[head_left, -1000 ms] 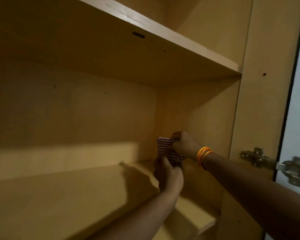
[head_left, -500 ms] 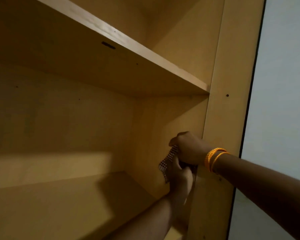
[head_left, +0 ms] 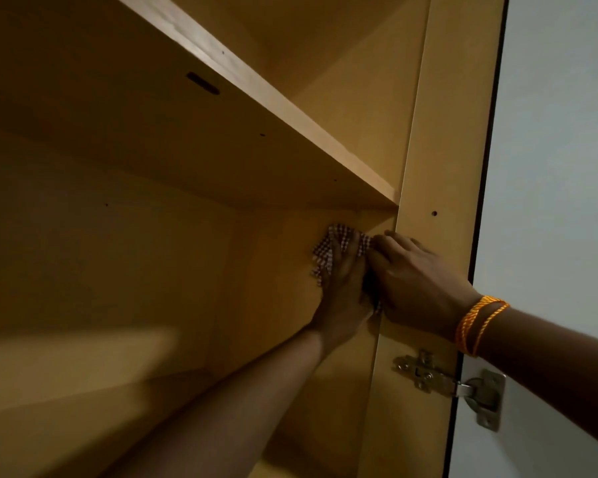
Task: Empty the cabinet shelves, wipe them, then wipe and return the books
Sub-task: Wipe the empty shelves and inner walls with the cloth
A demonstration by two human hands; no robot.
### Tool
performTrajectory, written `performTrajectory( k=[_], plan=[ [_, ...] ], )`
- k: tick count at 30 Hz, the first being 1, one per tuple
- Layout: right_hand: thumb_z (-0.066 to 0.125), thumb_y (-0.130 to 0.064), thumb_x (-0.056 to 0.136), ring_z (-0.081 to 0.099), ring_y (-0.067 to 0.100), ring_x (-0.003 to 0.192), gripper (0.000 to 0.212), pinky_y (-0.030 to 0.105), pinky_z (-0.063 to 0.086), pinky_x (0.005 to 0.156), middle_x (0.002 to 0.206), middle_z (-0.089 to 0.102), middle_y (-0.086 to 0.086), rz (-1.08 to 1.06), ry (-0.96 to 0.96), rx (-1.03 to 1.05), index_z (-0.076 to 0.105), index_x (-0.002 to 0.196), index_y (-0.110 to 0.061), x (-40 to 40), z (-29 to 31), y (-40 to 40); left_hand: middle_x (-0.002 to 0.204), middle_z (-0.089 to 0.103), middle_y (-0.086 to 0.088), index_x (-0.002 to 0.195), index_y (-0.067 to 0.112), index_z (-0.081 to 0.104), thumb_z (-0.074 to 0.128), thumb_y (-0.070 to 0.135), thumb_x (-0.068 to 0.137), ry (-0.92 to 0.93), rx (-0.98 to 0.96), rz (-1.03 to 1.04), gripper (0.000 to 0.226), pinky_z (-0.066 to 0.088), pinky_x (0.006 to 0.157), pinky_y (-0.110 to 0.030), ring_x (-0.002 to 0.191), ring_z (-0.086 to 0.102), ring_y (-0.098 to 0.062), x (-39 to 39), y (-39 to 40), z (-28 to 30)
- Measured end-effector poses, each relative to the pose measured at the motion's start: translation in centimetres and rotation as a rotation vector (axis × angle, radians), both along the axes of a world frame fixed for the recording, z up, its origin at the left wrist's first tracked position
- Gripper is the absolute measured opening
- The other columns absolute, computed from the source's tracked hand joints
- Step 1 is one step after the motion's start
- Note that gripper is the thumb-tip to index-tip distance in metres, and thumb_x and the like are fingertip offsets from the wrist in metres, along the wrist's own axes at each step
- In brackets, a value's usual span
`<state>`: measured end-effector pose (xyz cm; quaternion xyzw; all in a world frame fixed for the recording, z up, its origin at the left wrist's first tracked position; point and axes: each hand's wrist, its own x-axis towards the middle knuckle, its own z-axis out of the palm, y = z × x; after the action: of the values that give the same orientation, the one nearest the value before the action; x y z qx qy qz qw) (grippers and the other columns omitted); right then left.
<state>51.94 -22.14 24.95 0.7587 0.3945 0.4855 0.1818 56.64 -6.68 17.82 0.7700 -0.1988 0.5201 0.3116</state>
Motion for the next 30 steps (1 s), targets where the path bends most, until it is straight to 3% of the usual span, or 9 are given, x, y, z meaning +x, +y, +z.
performTrajectory(
  k=[3,5,8,10,14,18,22,26,30],
  plan=[
    [0.068,-0.030,0.083,0.052,0.039,0.129,0.067,0.045,0.050,0.101,0.139,0.053,0.021,0.024,-0.038,0.036,0.051,0.141,-0.002,0.5,0.4,-0.3,0.168,0.011,0.007,0.156,0.049,0.018,0.058,0.022,0.102,-0.152,-0.019,-0.057,0.072,0.029,0.123,-0.045,0.156,0.011,-0.018,1.2,0.5,2.3],
    [0.069,-0.028,0.082,0.052,0.044,0.129,0.065,0.045,0.049,0.100,0.137,0.054,0.024,0.042,-0.080,0.049,0.053,0.138,-0.001,0.8,1.0,-0.3,0.163,0.022,0.003,0.149,0.035,0.041,0.059,0.016,0.100,-0.219,-0.041,-0.029,0.055,0.039,0.116,-0.040,0.151,0.026,-0.018,1.9,0.9,3.4],
    [0.062,-0.029,0.086,0.049,0.045,0.131,0.059,0.048,0.044,0.107,0.140,0.051,0.023,0.029,-0.093,0.018,0.053,0.138,-0.004,1.1,1.6,0.4,0.156,0.032,0.000,0.140,0.027,0.052,0.058,0.012,0.099,-0.266,-0.035,0.030,0.044,0.045,0.110,-0.036,0.143,0.037,-0.019,2.6,1.9,4.2],
    [0.055,-0.033,0.087,0.048,0.042,0.131,0.057,0.050,0.044,0.109,0.140,0.050,0.021,0.003,-0.092,-0.029,0.053,0.137,-0.008,1.2,1.7,0.9,0.156,0.032,-0.002,0.137,0.026,0.056,0.054,0.020,0.103,-0.274,-0.049,0.056,0.035,0.042,0.113,-0.035,0.142,0.038,-0.020,3.2,3.1,4.2],
    [0.045,-0.046,0.092,0.043,0.034,0.135,0.059,0.048,0.035,0.116,0.146,0.046,0.015,-0.157,-0.085,-0.165,0.046,0.143,-0.016,1.4,2.1,1.6,0.161,0.023,0.000,0.137,0.030,0.054,0.047,0.039,0.105,-0.107,-0.224,0.079,0.034,0.037,0.112,-0.032,0.145,0.029,-0.023,4.2,6.3,4.6],
    [0.042,-0.049,0.095,0.037,0.034,0.142,0.059,0.053,0.016,0.122,0.151,0.043,0.013,-0.254,-0.089,-0.230,0.044,0.147,-0.020,1.5,2.5,1.9,0.161,0.024,-0.006,0.143,0.032,0.046,0.043,0.041,0.106,0.084,-0.389,0.209,0.039,0.033,0.116,-0.046,0.146,0.029,-0.030,5.5,9.8,5.3],
    [0.044,-0.053,0.094,0.029,0.036,0.146,0.062,0.057,0.012,0.122,0.156,0.036,0.014,-0.271,-0.063,-0.276,0.042,0.149,-0.024,1.8,2.4,3.0,0.151,0.035,-0.011,0.136,0.025,0.049,0.046,0.037,0.104,0.097,-0.479,0.257,0.034,0.040,0.105,-0.042,0.134,0.041,-0.033,5.9,11.3,2.6],
    [0.047,-0.053,0.094,0.029,0.034,0.145,0.061,0.053,0.029,0.117,0.155,0.035,0.011,-0.262,0.014,-0.310,0.042,0.148,-0.024,1.7,2.0,4.4,0.147,0.035,-0.006,0.127,0.040,0.041,0.039,0.050,0.098,0.103,-0.420,0.222,0.031,0.041,0.106,-0.052,0.134,0.041,-0.034,5.2,9.9,-3.5],
    [0.047,-0.051,0.097,0.029,0.032,0.146,0.068,0.051,0.034,0.114,0.156,0.035,0.011,-0.216,0.067,-0.270,0.029,0.153,-0.019,2.1,1.9,6.0,0.167,0.014,-0.004,0.142,0.037,0.036,0.035,0.048,0.102,-0.027,-0.132,0.183,0.042,0.023,0.123,-0.047,0.155,0.011,-0.025,4.3,7.2,-8.1]
  ],
)
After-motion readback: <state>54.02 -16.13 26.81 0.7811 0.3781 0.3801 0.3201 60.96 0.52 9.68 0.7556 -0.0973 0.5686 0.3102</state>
